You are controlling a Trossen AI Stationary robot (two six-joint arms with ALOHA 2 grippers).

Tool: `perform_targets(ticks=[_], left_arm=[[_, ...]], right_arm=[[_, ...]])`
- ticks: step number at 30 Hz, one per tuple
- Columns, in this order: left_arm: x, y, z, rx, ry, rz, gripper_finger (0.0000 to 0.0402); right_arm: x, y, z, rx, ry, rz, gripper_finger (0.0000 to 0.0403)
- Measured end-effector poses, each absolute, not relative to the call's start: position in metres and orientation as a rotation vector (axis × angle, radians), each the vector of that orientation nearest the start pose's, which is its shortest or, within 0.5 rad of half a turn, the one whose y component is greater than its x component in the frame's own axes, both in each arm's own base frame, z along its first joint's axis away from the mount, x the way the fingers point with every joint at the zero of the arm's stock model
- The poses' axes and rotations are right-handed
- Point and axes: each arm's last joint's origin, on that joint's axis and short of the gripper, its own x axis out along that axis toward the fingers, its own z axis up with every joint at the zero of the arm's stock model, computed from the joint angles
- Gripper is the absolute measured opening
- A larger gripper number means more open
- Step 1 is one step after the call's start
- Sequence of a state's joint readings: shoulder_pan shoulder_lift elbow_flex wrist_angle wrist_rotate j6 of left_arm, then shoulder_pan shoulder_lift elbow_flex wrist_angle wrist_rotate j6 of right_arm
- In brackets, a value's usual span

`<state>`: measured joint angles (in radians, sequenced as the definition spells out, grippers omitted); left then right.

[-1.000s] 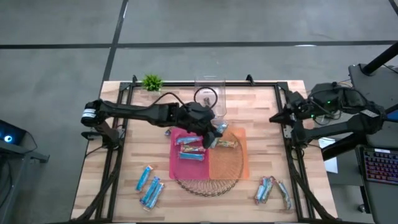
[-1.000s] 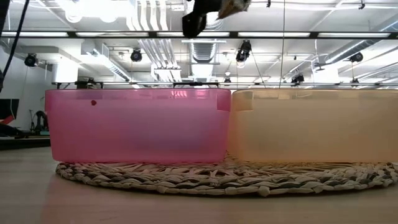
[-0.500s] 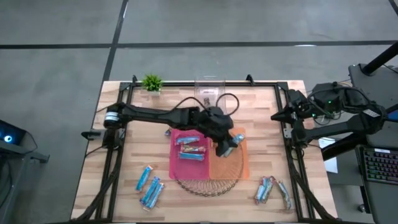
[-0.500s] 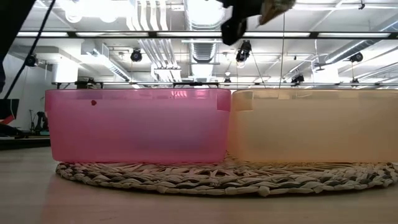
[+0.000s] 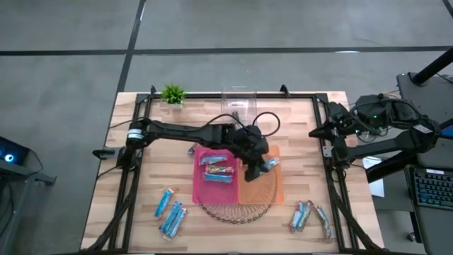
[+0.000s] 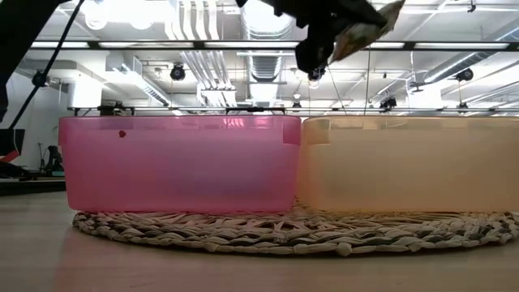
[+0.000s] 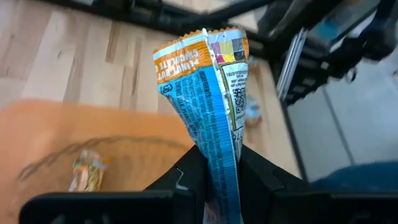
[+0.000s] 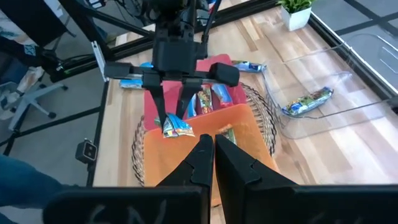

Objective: Pick and place Granola Bars by type
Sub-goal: Put the yellow granola bar into the orange bin

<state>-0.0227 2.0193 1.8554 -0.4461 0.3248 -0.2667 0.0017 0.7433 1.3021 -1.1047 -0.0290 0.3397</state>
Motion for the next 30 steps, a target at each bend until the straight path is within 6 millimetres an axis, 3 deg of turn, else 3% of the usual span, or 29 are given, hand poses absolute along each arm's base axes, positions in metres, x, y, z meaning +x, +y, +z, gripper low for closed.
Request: perform_targets(ticks=[8,19,30], left_arm=[[0.459,-0.02,0.292,-0.223,0.719,-0.291,0.0053],[0.459,-0.02,0.292,-0.041,0.681,-0.357,0.0053],[0.48,-0.02,0.248,-0.055,0.733,-0.354,0.0053]], right_arm=[[0.084,0.001,0.413,0.336,0.545,-0.071,0.0008],[0.084,0.001,0.413,0.336,0.544,-0.074,0.0008],[0.085,0.0,0.412,0.328,0.543,-0.096,0.0008]])
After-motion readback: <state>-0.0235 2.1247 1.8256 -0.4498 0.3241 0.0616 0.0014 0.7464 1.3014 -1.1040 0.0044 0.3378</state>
